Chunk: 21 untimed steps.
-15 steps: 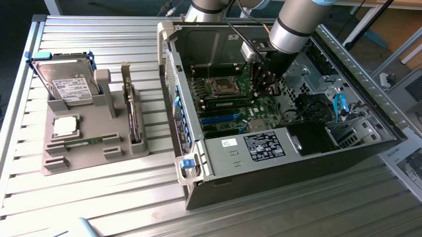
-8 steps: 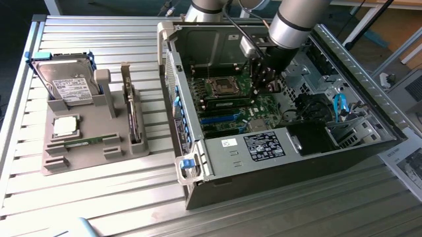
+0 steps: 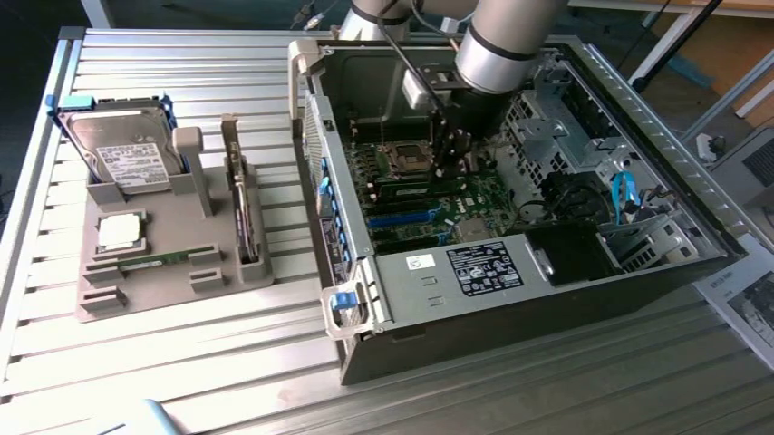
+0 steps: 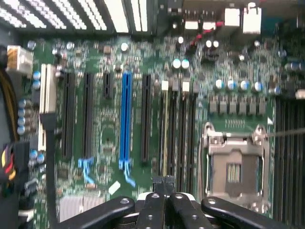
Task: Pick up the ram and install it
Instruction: 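Press down the ram until it locks into place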
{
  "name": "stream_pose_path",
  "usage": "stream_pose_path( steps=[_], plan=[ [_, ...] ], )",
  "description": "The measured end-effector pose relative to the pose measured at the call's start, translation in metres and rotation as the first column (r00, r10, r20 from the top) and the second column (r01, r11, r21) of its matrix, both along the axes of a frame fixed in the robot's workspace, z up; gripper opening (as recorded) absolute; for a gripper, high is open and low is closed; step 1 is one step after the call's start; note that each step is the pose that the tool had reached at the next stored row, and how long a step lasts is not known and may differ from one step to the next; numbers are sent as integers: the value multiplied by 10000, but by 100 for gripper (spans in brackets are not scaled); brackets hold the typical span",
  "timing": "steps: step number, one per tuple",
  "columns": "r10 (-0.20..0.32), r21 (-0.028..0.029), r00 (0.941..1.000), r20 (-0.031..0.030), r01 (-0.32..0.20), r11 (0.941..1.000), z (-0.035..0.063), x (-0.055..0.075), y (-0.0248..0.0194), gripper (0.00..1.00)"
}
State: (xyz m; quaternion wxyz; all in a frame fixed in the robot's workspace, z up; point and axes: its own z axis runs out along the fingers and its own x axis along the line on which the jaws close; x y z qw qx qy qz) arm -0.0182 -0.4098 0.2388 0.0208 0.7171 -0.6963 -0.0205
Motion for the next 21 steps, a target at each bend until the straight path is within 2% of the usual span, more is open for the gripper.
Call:
stream_pose_path(
  steps=[7,19,20,21],
  plan=[
    [0,-1,10000,0,0,10000,-59,-333,2,10],
    [0,-2,10000,-1,0,10000,-100,-354,2,10],
    [0,0,10000,0,0,10000,-95,-354,2,10],
    [-4,30,10000,10,4,10000,-44,-354,6,10]
  ],
)
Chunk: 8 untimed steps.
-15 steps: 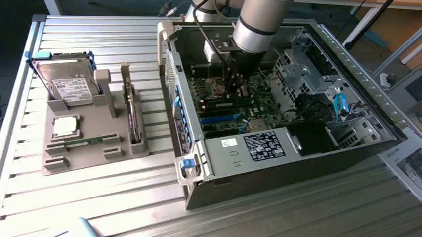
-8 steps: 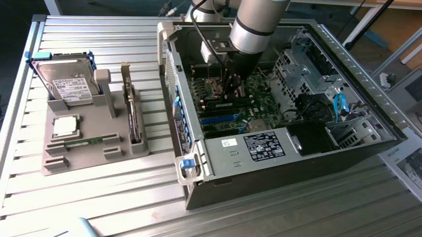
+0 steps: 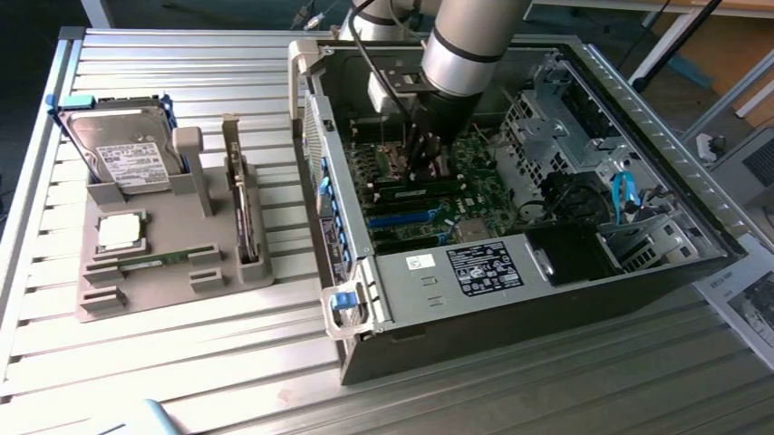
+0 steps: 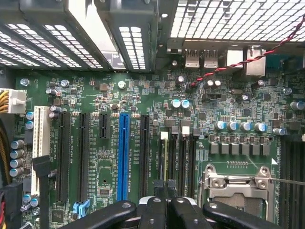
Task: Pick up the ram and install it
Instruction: 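Press down the ram until it locks into place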
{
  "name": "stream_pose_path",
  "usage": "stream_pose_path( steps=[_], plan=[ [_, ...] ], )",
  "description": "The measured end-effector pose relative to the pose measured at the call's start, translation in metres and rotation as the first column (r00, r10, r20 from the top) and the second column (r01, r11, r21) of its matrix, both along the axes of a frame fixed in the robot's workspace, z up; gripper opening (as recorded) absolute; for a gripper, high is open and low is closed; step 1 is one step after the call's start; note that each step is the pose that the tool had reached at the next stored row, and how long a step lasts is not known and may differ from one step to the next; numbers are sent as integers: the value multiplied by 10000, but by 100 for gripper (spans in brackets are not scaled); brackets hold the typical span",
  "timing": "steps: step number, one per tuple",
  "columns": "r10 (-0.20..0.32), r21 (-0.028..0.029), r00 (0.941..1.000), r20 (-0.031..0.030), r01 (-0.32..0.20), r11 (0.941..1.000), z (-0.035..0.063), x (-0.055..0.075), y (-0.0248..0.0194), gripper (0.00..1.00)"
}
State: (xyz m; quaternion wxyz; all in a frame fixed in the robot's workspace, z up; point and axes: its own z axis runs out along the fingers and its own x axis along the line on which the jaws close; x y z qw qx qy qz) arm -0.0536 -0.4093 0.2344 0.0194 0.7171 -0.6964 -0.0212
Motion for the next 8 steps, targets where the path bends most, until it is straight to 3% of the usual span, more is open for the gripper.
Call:
stream_pose_path(
  steps=[1,8],
  plan=[
    [1,-29,10000,-7,-1,10000,103,-1,-3,10],
    [3,-31,10000,-7,-3,10000,451,0,-3,10]
  ],
)
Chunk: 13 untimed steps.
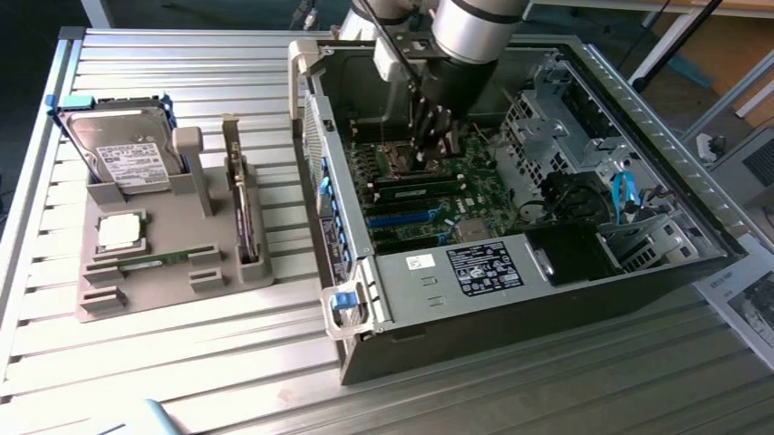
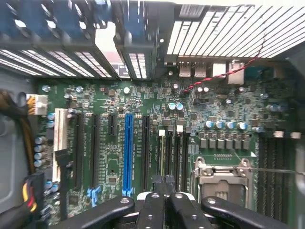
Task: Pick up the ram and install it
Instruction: 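Press down the ram until it locks into place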
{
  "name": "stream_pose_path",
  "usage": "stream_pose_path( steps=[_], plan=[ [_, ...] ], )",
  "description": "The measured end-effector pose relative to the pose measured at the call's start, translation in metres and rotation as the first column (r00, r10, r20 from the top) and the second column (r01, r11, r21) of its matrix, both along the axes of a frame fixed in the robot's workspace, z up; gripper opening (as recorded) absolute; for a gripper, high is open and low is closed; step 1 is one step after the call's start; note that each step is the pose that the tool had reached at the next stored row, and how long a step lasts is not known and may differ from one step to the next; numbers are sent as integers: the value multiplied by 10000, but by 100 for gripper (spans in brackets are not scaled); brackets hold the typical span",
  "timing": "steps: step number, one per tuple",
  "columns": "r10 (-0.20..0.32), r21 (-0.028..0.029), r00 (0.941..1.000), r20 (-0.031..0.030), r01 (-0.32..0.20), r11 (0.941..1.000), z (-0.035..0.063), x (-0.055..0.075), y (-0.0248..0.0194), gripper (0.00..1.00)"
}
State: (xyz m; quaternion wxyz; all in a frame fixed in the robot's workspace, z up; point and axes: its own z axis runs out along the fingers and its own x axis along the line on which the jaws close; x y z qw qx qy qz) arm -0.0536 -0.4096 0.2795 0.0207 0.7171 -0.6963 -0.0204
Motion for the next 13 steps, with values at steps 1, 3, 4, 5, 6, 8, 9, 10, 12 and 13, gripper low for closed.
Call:
stream_pose_path(
  steps=[1,3,4,5,6,8,9,10,12,13],
  plan=[
    [0,1,10000,1,0,10000,50,0,0,10],
    [0,-1,10000,0,0,10000,162,0,0,10],
    [0,1,10000,1,0,10000,224,0,0,10],
    [0,0,10000,1,0,10000,295,0,0,10],
    [0,1,10000,1,0,10000,337,0,1,10],
    [0,0,10000,0,0,10000,487,0,1,10],
    [0,0,10000,1,0,10000,519,0,1,10],
    [0,0,10000,0,0,10000,524,0,1,10],
    [1,1,10000,1,-1,10000,524,0,1,10],
    [1,1,10000,1,-1,10000,524,0,1,10]
  ],
)
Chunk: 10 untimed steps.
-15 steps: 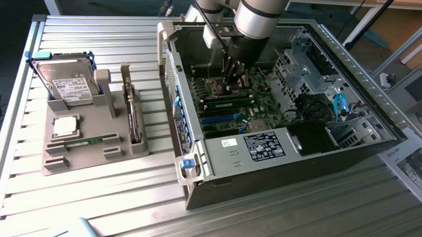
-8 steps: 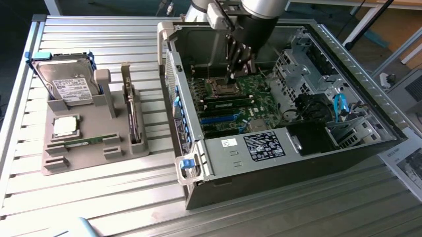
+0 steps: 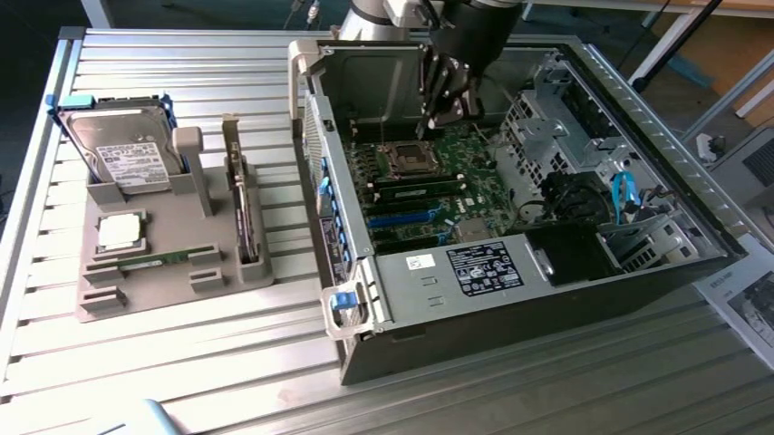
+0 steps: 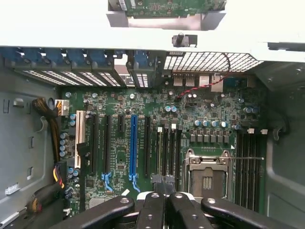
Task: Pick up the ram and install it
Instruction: 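Press down the ram until it locks into place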
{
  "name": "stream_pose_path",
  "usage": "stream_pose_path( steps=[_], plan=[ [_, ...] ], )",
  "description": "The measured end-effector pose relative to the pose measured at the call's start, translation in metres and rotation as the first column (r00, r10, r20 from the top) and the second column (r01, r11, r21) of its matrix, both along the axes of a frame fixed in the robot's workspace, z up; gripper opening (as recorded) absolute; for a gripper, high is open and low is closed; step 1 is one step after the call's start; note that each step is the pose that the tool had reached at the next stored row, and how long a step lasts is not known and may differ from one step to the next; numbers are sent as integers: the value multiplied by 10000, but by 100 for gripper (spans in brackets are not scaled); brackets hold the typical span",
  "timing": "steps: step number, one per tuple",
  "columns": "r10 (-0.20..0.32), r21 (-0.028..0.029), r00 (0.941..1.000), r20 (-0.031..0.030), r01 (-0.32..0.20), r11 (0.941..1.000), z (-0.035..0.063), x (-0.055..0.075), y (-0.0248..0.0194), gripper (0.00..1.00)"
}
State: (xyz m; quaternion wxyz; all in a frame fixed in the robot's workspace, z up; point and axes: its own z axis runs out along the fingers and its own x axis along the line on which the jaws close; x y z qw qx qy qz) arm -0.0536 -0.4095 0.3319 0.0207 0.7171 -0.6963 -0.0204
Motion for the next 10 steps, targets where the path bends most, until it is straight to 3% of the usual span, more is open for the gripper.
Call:
stream_pose_path(
  steps=[4,10],
  plan=[
    [-2,-4,10000,-2,2,10000,2,29,0,10],
    [0,-1,10000,-2,0,10000,0,387,0,10]
  ],
)
